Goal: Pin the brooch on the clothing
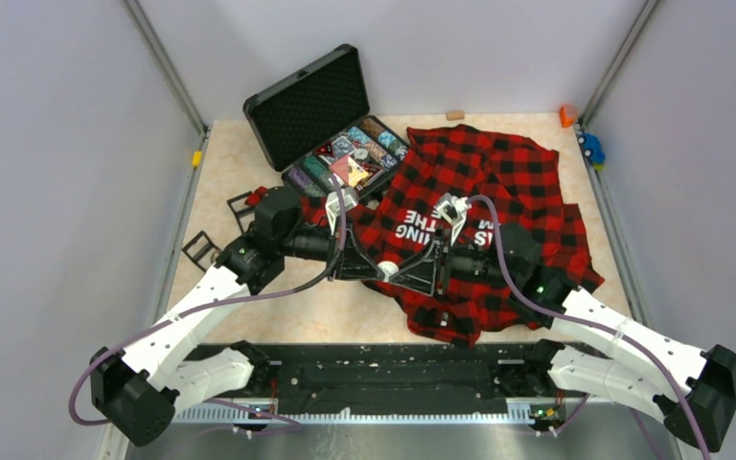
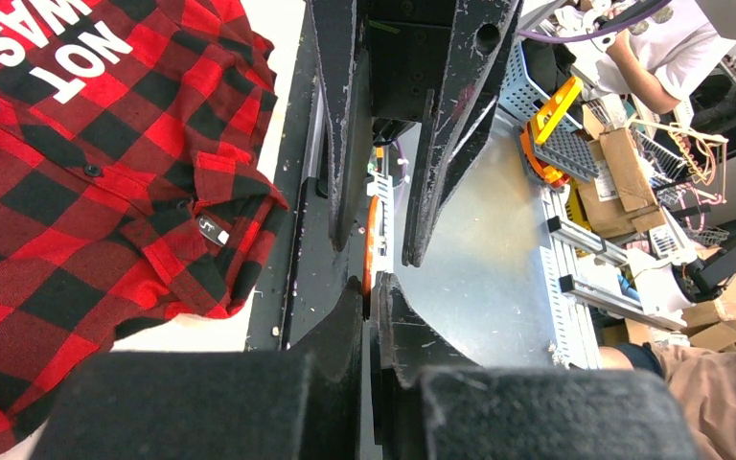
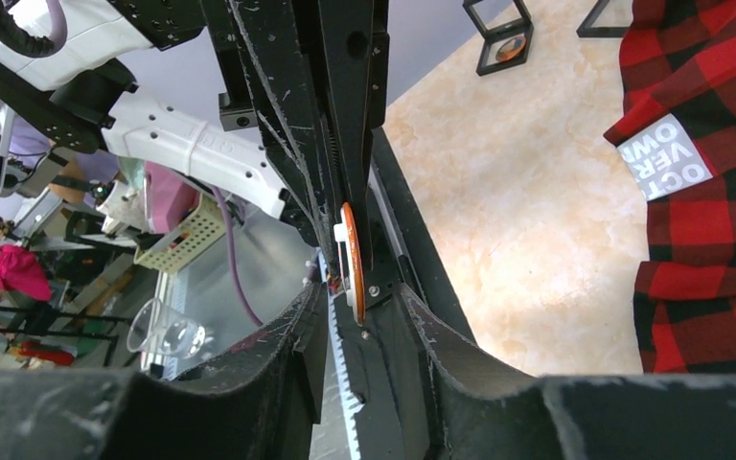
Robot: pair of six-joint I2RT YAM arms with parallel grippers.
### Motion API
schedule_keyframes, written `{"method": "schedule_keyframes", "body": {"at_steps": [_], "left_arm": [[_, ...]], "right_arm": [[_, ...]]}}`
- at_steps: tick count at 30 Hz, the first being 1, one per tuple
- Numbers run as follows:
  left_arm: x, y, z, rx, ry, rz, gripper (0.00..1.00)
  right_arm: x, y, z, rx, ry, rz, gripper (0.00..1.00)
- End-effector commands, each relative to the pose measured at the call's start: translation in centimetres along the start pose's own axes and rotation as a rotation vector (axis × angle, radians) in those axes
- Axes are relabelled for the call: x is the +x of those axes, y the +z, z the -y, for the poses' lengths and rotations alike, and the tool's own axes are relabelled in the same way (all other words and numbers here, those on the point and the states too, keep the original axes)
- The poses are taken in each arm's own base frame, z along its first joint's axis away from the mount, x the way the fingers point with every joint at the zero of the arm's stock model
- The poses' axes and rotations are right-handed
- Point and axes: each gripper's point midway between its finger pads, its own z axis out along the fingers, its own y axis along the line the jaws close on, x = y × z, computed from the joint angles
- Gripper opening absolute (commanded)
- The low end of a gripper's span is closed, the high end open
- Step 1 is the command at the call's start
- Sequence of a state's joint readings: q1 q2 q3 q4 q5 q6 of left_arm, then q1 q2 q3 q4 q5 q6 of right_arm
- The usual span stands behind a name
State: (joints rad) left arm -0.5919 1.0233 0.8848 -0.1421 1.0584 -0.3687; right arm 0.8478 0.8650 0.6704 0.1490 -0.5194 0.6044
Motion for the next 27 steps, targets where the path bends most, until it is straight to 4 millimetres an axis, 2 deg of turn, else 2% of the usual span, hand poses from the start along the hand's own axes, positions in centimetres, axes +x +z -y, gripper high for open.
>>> {"method": "schedule_keyframes", "body": {"at_steps": [1, 15, 25, 27], "left_arm": [[-0.7, -0.1, 0.9, 0.029, 0.046, 0.017, 0.00], [-0.2, 0.0, 2.4, 0.110, 0.063, -0.003, 0.00], [0.2, 0.3, 3.0, 0.139, 0.069, -0.020, 0.00], [0.3, 0.3, 3.1, 0.142, 0.068, -0.023, 0.00]], "right_arm": [[-2.4, 0.1, -0.8, -0.013, -0.029, 0.073, 0.31], [-1.1, 1.0, 3.8, 0.202, 0.080, 0.027, 0.04], [-1.0, 1.6, 5.3, 0.281, 0.145, 0.014, 0.00], [-0.5, 1.6, 5.9, 0.315, 0.163, -0.009, 0.00]]}}
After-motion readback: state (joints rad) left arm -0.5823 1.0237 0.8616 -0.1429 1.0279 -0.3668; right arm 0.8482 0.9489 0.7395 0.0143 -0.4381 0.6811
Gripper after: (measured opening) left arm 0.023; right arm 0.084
